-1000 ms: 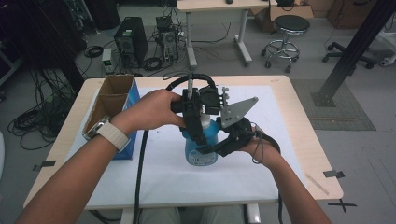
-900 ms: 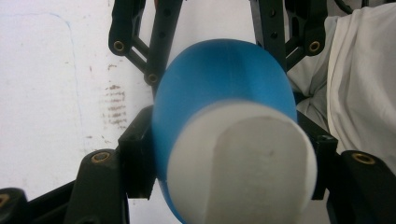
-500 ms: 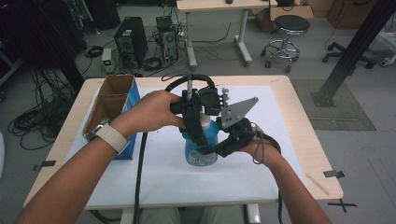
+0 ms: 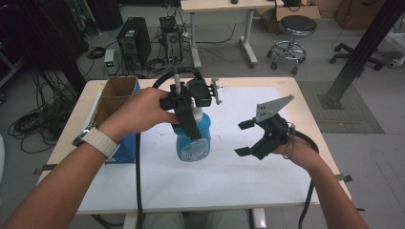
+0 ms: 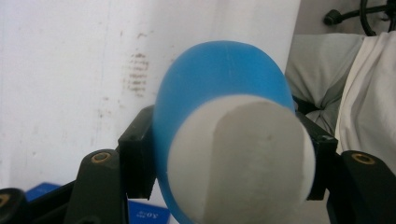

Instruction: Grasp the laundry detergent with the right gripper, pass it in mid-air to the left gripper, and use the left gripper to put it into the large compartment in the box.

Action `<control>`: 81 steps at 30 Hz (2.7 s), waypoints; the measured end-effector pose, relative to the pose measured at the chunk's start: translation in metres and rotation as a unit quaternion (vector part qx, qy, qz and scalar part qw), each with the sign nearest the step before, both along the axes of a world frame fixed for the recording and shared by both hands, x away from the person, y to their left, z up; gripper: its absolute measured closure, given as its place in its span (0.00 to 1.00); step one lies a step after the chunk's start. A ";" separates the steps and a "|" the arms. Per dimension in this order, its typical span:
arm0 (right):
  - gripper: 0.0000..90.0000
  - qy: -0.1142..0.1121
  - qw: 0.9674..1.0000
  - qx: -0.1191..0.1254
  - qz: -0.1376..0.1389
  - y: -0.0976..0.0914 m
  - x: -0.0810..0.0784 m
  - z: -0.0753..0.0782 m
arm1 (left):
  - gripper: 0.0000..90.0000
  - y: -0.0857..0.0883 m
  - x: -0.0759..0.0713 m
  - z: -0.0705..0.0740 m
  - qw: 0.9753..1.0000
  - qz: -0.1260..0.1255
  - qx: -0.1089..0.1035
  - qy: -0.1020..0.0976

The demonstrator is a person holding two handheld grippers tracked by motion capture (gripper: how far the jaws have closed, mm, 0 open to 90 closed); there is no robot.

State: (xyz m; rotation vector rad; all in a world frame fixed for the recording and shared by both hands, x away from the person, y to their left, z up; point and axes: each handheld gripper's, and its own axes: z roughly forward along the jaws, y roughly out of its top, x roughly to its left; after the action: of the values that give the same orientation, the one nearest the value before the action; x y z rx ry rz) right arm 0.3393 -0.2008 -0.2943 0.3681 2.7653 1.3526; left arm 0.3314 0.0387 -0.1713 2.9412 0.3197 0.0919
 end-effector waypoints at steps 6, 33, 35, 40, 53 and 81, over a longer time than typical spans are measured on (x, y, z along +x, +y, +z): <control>0.08 -0.018 0.997 -0.062 -0.040 -0.021 0.000 0.010 | 0.42 0.012 0.005 0.008 0.999 0.053 -0.010 -0.004; 0.06 -0.033 0.971 -0.218 -0.088 -0.059 0.013 0.051 | 0.42 0.073 0.037 0.064 0.944 0.325 -0.027 -0.052; 0.06 -0.032 0.970 -0.223 -0.088 -0.058 0.014 0.052 | 0.42 0.077 0.038 0.067 0.938 0.341 -0.029 -0.059; 0.06 -0.030 0.968 -0.235 -0.084 -0.058 0.016 0.052 | 0.42 0.091 0.039 0.079 0.924 0.374 -0.040 -0.074; 0.06 -0.019 0.964 -0.255 -0.080 -0.067 0.014 0.045 | 0.42 0.128 0.038 0.093 0.882 0.461 -0.054 -0.079; 0.06 -0.012 0.959 -0.271 -0.076 -0.080 0.009 0.037 | 0.42 0.187 0.047 0.083 0.810 0.574 -0.064 -0.102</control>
State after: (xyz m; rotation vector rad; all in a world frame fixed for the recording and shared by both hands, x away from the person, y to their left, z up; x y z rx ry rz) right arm 0.3486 -0.2808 -0.2574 0.5080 2.8587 0.5225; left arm 0.3781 0.2253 -0.0886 2.1240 1.8829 0.4975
